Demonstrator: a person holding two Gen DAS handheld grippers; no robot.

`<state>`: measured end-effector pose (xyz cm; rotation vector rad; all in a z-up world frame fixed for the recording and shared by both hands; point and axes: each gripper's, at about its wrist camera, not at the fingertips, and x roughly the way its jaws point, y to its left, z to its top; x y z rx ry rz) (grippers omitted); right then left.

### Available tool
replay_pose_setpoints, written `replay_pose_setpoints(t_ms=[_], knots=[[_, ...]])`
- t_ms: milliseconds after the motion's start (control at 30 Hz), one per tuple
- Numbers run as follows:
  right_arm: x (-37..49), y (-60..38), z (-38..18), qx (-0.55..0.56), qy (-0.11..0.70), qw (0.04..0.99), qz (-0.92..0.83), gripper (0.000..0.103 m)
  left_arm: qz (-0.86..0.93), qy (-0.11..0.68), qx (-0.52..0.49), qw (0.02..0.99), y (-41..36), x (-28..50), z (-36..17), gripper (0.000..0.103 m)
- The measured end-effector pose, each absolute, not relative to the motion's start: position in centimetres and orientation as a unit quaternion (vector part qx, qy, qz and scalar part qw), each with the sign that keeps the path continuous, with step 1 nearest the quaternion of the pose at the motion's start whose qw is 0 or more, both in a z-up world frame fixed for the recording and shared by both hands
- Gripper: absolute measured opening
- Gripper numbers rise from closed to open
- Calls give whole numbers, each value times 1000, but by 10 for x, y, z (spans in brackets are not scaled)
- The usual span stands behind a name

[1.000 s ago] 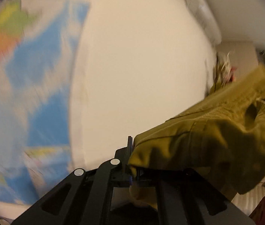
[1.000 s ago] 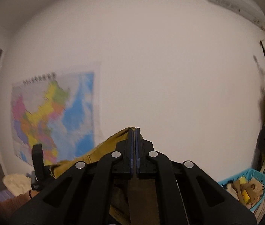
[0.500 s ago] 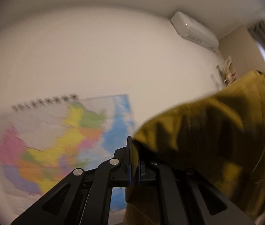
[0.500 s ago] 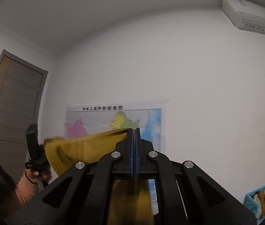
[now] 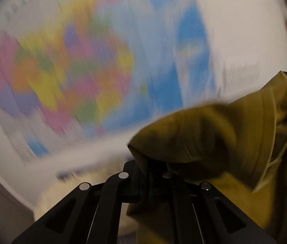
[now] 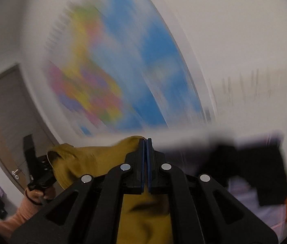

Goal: Fold large clothes

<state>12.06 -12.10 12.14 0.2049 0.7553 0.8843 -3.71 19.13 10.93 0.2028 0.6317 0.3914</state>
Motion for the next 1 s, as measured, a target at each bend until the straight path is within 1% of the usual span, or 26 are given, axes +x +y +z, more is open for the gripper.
replay_pose_setpoints(t_ms=[67,100,133,200,233,300,333,367,400,433,500,567,633,667,700,733,767,800,833,867,900,933,967,1000], knots=[[149,-105,64,87,419,816,388,2,185,374,78,905,213,0,45,2],[167,-93,23,79,458,806,367,2,177,393,73,899,219,9,28,2],[177,-91,1,84,473,804,351,2,179,417,64,889,227,21,5,2],[193,-87,-26,91,488,800,338,2,180,432,51,883,241,36,-17,2],[199,-87,-29,104,495,795,334,3,182,432,43,882,247,39,-18,2],[203,-83,-28,81,497,804,315,15,174,432,22,885,259,42,-15,5],[199,-82,-21,59,492,813,304,38,165,433,18,886,265,44,-11,9],[190,-86,-13,41,486,823,291,71,166,432,19,886,270,43,-8,15],[180,-95,-5,32,476,834,279,77,164,432,19,887,270,41,-7,21],[172,-101,0,25,471,834,286,77,161,430,24,888,274,38,-3,28],[141,-111,6,4,472,820,325,78,157,426,35,890,277,38,-5,33],[111,-111,2,5,489,797,354,91,146,421,42,894,270,26,-1,49],[77,-103,-16,11,537,747,391,91,129,418,48,898,261,27,-8,57],[54,-94,-29,-3,562,722,404,92,126,417,54,898,259,25,-9,58],[39,-88,-38,-22,574,712,405,93,122,419,59,898,256,25,-11,62],[22,-81,-47,-46,584,702,405,93,118,422,67,896,252,25,-14,64],[8,-74,-57,-67,594,692,403,93,117,424,78,895,247,24,-16,64],[1,-73,-61,-79,597,692,397,89,118,426,83,893,245,23,-15,64],[-4,-73,-63,-90,593,695,395,65,117,427,83,893,243,25,-17,64],[-5,-77,-58,-95,586,699,398,30,113,427,77,894,243,26,-17,64],[-2,-76,-53,-93,581,704,399,12,112,427,73,894,244,26,-17,64],[2,-87,-35,-79,567,714,403,2,112,426,69,895,245,25,-15,64],[5,-93,-21,-71,557,722,404,2,111,424,69,896,245,25,-15,64],[10,-108,7,-71,534,741,402,2,110,422,71,897,245,24,-13,64]])
